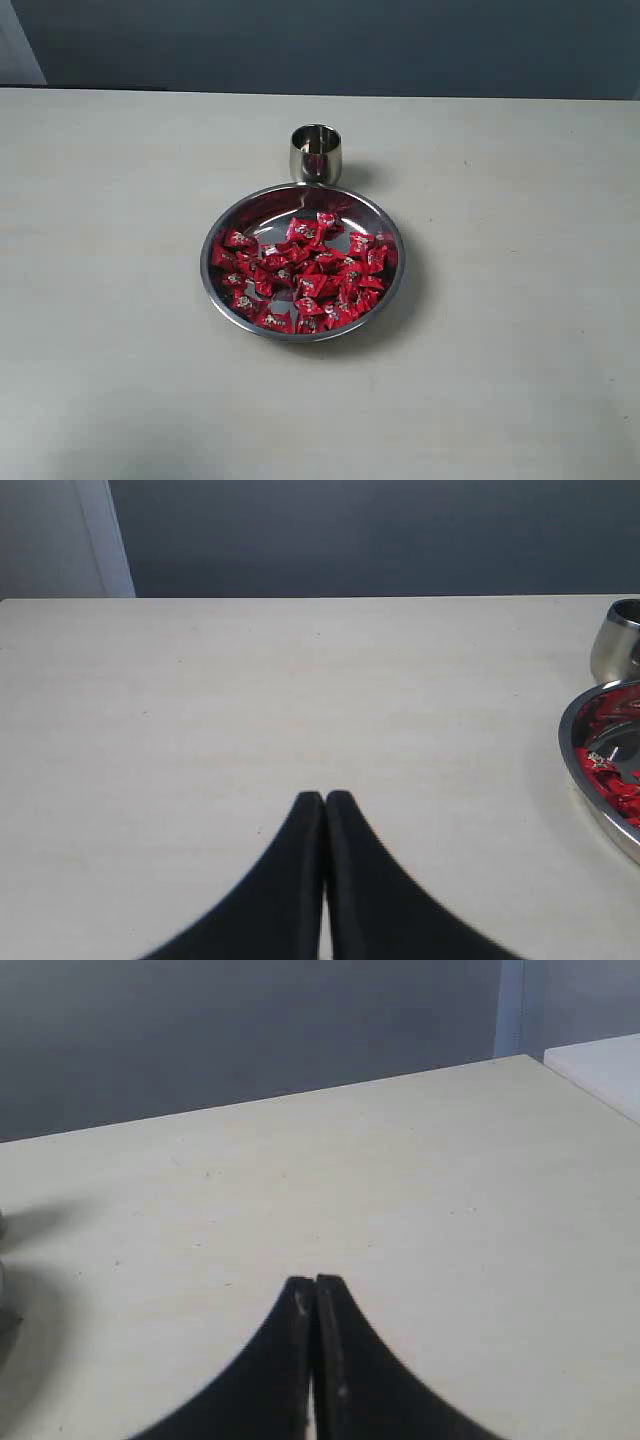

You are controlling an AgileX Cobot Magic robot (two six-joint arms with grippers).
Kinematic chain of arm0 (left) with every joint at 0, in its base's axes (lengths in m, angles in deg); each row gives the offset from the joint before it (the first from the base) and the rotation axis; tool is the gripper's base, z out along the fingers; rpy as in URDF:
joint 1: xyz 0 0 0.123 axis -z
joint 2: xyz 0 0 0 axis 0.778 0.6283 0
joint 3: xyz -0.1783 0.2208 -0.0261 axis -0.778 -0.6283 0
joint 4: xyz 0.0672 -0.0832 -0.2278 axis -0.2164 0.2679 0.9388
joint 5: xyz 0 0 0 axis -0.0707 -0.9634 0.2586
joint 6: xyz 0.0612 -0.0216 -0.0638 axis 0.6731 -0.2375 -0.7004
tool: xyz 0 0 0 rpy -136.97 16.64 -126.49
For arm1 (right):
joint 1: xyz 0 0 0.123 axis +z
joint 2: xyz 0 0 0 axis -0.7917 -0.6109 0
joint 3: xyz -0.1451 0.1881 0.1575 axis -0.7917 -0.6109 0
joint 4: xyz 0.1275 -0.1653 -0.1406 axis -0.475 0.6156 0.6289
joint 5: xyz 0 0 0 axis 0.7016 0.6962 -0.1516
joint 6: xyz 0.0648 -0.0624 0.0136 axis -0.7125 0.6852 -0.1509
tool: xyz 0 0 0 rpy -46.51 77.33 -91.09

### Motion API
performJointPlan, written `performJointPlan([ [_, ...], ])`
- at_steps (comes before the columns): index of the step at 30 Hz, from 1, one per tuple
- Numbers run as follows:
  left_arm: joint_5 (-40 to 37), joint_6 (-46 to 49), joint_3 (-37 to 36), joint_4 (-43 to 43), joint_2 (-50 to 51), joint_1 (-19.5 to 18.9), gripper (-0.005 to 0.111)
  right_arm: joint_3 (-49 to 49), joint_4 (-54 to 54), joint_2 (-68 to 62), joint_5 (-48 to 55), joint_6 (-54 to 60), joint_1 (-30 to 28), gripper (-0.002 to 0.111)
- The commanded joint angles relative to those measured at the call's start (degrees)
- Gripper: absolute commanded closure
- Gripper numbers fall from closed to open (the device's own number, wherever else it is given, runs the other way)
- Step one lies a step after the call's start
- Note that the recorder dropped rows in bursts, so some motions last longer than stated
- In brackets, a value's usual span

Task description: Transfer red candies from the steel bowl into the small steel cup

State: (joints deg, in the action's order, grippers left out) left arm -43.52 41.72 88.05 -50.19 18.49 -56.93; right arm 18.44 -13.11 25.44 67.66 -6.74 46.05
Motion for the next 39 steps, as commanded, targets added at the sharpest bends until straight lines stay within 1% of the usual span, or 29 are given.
performJointPlan([
  [1, 0.2, -0.1, -0.2, -0.3, -0.4, 0.3, 0.106, -0.2, 0.4, 0.3, -1.3, 0.2, -0.4, 0.108],
  [5, 0.2, -0.1, -0.2, -0.3, -0.4, 0.3, 0.106, -0.2, 1.9, 0.3, -11.4, 0.2, -0.4, 0.108],
  [14, 0.2, -0.1, -0.2, -0.3, -0.4, 0.3, 0.106, -0.2, 1.9, 0.3, -41.5, 0.2, -0.4, 0.108],
  [18, 0.2, -0.1, -0.2, -0.3, -0.4, 0.3, 0.106, -0.2, 1.9, 0.3, -48.4, 0.2, -0.4, 0.108],
  [22, 0.2, -0.1, -0.2, -0.3, -0.4, 0.3, 0.106, -0.2, 1.3, 0.3, -51.3, -1.9, -0.4, 0.108],
  [25, 0.2, -0.1, -0.2, -0.3, -0.4, 0.3, 0.106, -0.2, 1.3, 0.3, -51.2, -8.8, -0.4, 0.108],
  [30, 0.2, -0.1, -0.2, -0.3, -0.4, 0.3, 0.106, -0.2, 1.3, 0.3, -51.1, -14.9, -0.4, 0.108],
  [31, 0.2, -0.1, -0.2, -0.3, -0.4, 0.3, 0.106, -0.2, 1.3, 0.3, -50.7, -18.1, -0.4, 0.108],
  [34, 0.2, -0.1, -0.2, -0.3, -0.4, 0.3, 0.106, -0.2, 2.8, 0.3, -49.5, -38.1, -0.4, 0.108],
  [35, 0.2, -0.1, -0.2, -0.3, -0.4, 0.3, 0.106, -0.2, 4.5, 0.3, -49.5, -42.7, -0.4, 0.108],
  [37, 0.2, -0.1, -0.2, -0.3, -0.4, 0.3, 0.106, -0.2, 11.5, 0.3, -49.5, -49.5, -0.4, 0.108],
  [39, 0.2, -0.1, -0.2, -0.3, -0.4, 0.3, 0.106, -0.2, 14.0, 0.3, -52.3, -53.2, -0.4, 0.108],
])
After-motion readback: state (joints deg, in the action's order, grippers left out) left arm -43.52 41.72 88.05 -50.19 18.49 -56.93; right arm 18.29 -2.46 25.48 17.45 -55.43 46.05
